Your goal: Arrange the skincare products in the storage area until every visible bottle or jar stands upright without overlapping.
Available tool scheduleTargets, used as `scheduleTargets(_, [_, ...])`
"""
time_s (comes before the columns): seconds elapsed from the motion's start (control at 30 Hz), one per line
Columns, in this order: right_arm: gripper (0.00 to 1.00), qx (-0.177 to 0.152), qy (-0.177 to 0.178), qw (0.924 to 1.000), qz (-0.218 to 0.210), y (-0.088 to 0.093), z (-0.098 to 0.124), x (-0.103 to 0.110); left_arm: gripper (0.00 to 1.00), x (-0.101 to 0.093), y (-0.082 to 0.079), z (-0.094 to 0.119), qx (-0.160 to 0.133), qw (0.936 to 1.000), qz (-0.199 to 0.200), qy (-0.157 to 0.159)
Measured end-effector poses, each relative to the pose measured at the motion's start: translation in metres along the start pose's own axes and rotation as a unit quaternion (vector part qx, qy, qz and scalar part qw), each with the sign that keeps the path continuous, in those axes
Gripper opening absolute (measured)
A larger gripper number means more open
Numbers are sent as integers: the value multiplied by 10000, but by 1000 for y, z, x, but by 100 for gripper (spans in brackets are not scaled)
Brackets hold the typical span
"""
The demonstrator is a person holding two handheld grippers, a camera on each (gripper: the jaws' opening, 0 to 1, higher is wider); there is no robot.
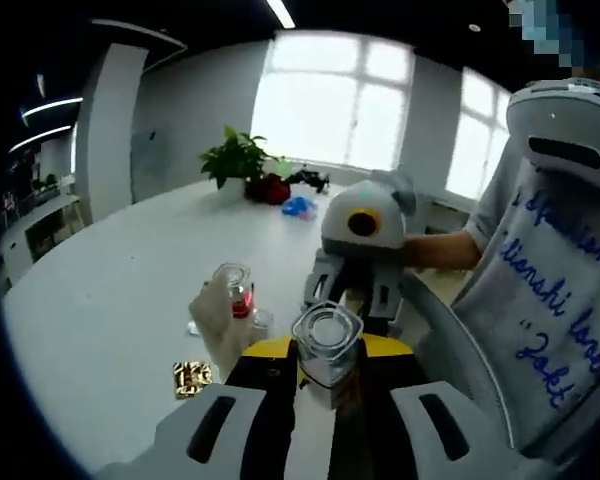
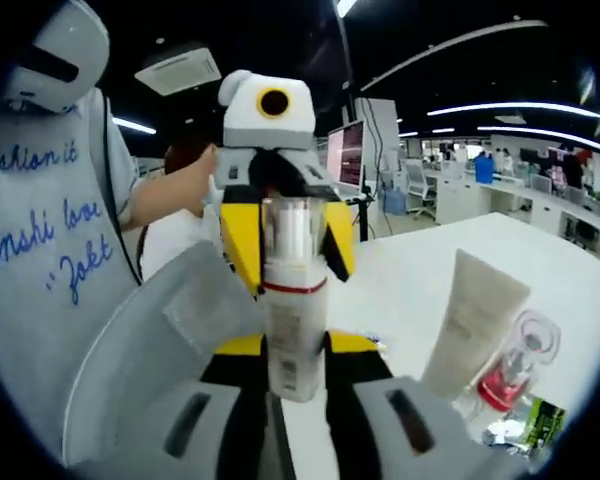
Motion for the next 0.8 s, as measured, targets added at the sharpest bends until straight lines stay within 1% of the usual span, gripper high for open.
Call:
scheduleTargets(0.17, [20, -111, -168, 9998, 25, -1, 1, 4, 20, -4, -5, 0, -82, 9997, -215, 123])
scheduleTargets(0.37, [20, -168, -252, 9995, 59, -2, 2, 5, 20, -4, -9, 1, -207, 9992, -292, 203])
scheduleTargets(0.43, [20, -183, -288, 9994, 59, -2, 2, 6, 19, -4, -10, 2, -250, 9991, -261, 230])
scheduleTargets(0.5, [20, -182, -323, 9993, 63, -3, 2, 6, 19, -5, -11, 2, -304, 9987, -330, 252])
scheduleTargets(0.63, [20, -230, -397, 9989, 65, -3, 3, 8, 19, -5, -14, 4, -437, 9983, -272, 281])
scheduleTargets(0.7, [20, -244, -429, 9988, 72, -4, 3, 8, 19, -5, -16, 6, -559, 9977, -256, 297])
scheduleTargets(0.8, [20, -271, -444, 9986, 43, -4, 3, 8, 19, -3, -16, 6, -616, 9975, -182, 284])
Point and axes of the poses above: the point that each gripper's makers call its tool centre point, and the gripper's own axes: z roughly backward along the fingers, x roughly to its left, y roughly out of its underside, the point moved 3 cm from there along z, roughly backward along the fingers, and after that the axes turned 13 degrees about -z, right-handed, at the moved point
